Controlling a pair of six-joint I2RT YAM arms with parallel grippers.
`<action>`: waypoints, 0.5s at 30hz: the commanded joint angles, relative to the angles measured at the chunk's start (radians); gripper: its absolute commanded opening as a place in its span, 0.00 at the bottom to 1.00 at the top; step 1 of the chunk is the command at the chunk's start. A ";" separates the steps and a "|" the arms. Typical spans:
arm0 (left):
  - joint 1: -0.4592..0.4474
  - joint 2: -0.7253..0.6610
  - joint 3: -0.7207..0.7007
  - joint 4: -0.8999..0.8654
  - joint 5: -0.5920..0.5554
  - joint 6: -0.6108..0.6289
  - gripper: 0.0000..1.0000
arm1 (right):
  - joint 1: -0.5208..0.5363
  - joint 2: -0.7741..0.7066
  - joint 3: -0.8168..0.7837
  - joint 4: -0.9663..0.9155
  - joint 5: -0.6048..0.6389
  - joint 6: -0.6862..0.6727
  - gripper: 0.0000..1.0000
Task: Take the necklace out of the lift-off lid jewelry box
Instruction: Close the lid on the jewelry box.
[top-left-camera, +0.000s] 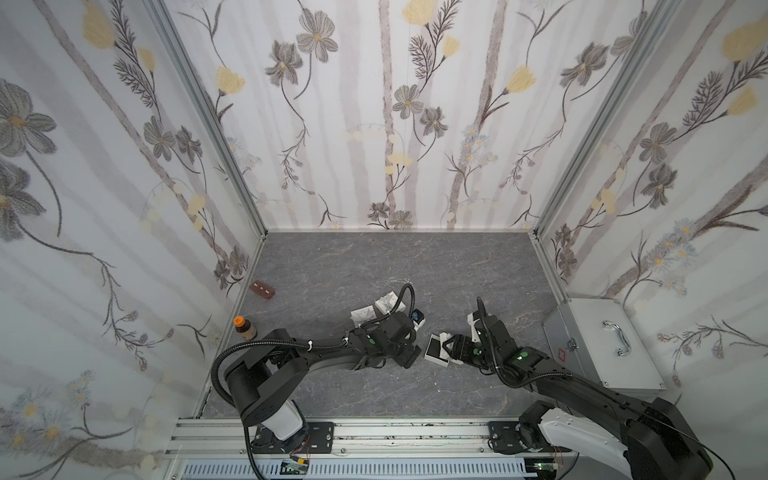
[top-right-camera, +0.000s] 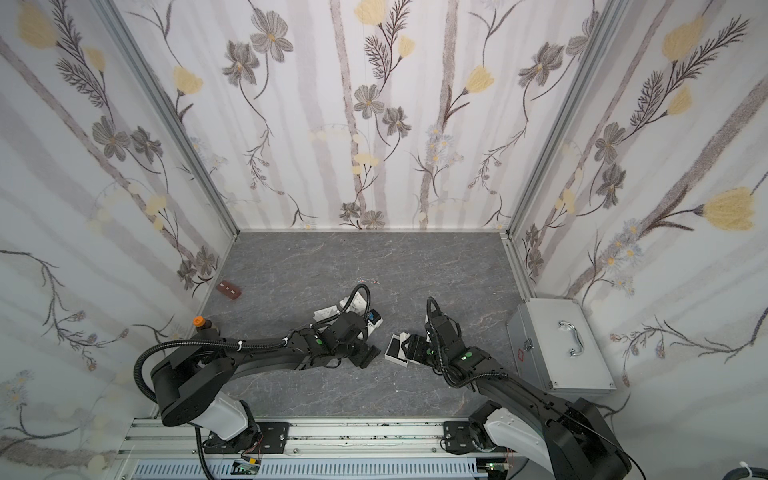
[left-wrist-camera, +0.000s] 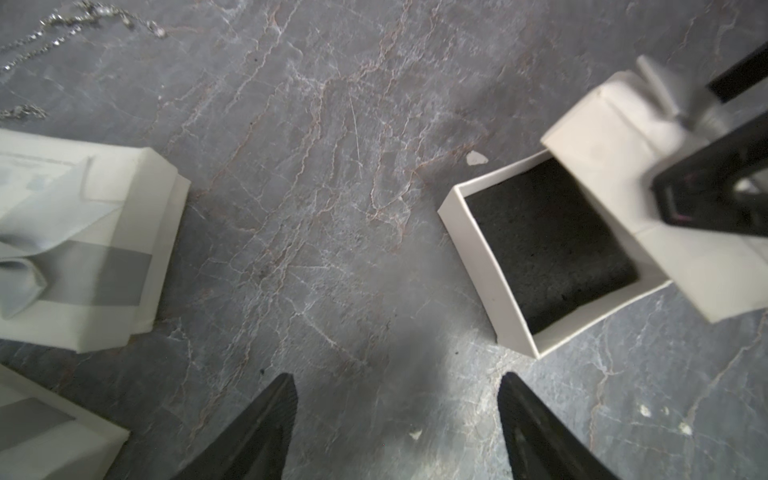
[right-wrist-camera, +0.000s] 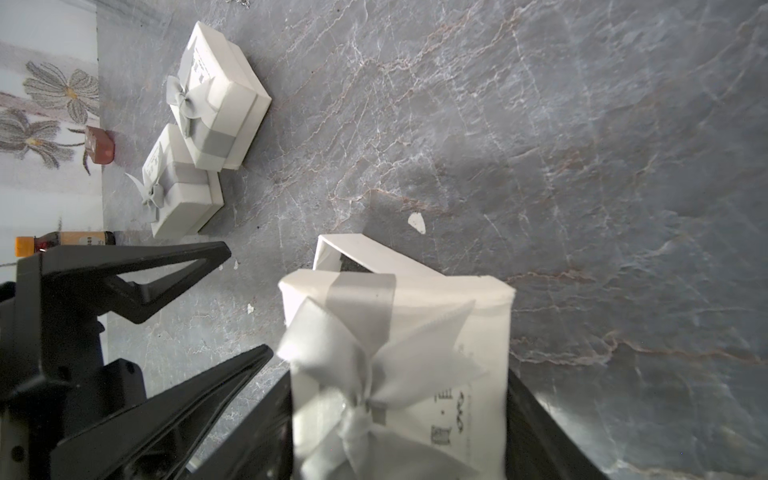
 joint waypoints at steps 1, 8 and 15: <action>0.001 0.018 -0.007 0.068 -0.004 -0.027 0.77 | 0.004 0.030 0.010 0.074 0.010 0.031 0.68; 0.001 0.012 -0.030 0.124 0.004 -0.045 0.77 | 0.004 0.123 0.068 0.118 -0.037 -0.012 0.68; 0.001 0.000 -0.063 0.144 0.016 -0.066 0.76 | 0.004 0.195 0.145 0.098 -0.052 -0.072 0.68</action>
